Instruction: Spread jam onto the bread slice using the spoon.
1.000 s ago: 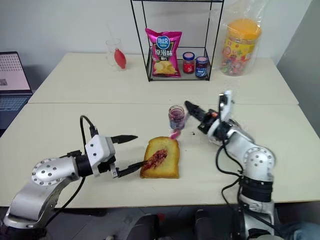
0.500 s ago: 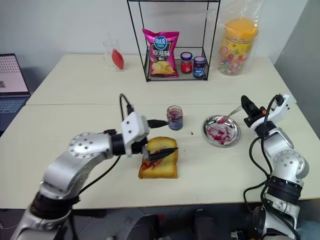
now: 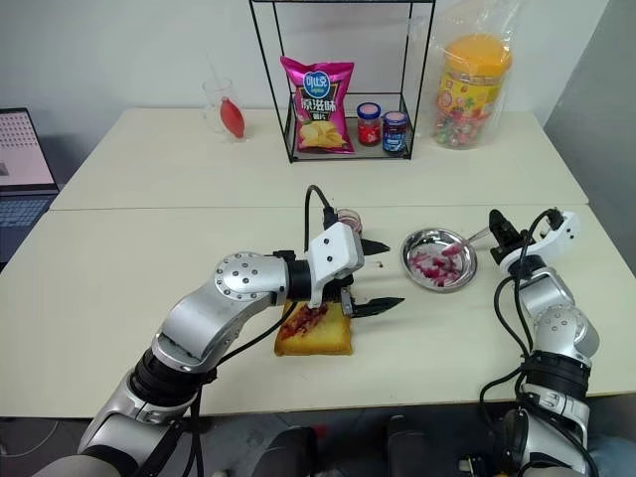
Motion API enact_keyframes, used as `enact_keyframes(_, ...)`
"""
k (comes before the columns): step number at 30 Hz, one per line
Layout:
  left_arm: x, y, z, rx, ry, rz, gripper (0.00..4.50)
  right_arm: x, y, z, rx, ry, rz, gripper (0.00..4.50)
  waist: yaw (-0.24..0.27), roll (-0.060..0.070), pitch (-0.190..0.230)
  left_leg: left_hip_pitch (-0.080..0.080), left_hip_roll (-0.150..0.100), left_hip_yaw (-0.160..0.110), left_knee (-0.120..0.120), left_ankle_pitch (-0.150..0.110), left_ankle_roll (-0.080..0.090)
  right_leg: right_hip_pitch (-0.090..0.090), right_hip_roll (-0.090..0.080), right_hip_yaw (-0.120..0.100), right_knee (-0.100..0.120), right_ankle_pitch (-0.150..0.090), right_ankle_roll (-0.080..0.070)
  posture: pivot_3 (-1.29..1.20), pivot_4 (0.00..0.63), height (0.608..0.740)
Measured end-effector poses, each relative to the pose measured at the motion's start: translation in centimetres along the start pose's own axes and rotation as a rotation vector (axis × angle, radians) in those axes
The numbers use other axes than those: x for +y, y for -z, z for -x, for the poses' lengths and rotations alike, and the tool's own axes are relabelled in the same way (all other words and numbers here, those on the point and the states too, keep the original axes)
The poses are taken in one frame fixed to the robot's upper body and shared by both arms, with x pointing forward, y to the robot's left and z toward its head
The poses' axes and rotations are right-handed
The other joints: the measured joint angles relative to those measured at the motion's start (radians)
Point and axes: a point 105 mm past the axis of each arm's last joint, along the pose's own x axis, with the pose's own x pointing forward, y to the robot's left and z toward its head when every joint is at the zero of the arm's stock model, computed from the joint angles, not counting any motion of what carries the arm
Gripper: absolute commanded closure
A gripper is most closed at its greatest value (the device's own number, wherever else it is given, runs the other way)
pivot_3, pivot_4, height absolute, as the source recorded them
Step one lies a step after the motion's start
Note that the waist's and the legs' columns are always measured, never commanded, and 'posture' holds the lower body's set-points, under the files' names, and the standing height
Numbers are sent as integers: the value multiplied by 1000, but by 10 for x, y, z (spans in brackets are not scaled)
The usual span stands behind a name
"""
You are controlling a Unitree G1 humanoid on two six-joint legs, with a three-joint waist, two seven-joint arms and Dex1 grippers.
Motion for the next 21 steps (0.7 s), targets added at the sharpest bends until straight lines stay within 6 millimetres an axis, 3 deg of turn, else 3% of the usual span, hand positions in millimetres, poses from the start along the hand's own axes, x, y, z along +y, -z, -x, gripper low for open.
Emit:
enact_keyframes(4,-2,1,-3,3,8,-6,0,-16,7,4,14,53,2,3826,0,0,0,0,0,0,0,0,0,0,0,0,0,0,0,0,150,740)
enact_keyframes(17,0,2,-3,2,0,-17,0,-25,-1,7,-7,77,39,699,0,1,0,0,0,0,0,0,0,0,0,0,0,0,0,0,150,740)
enact_keyframes(20,0,1,-2,-2,-1,-25,0,-26,-3,7,-15,78,44,48,0,1,0,0,0,0,0,0,0,0,0,0,0,0,0,0,150,740)
enact_keyframes(21,0,1,-2,-3,0,-26,0,-26,-4,8,-13,75,51,48,0,1,0,0,0,0,0,0,0,0,0,0,0,0,0,0,150,740)
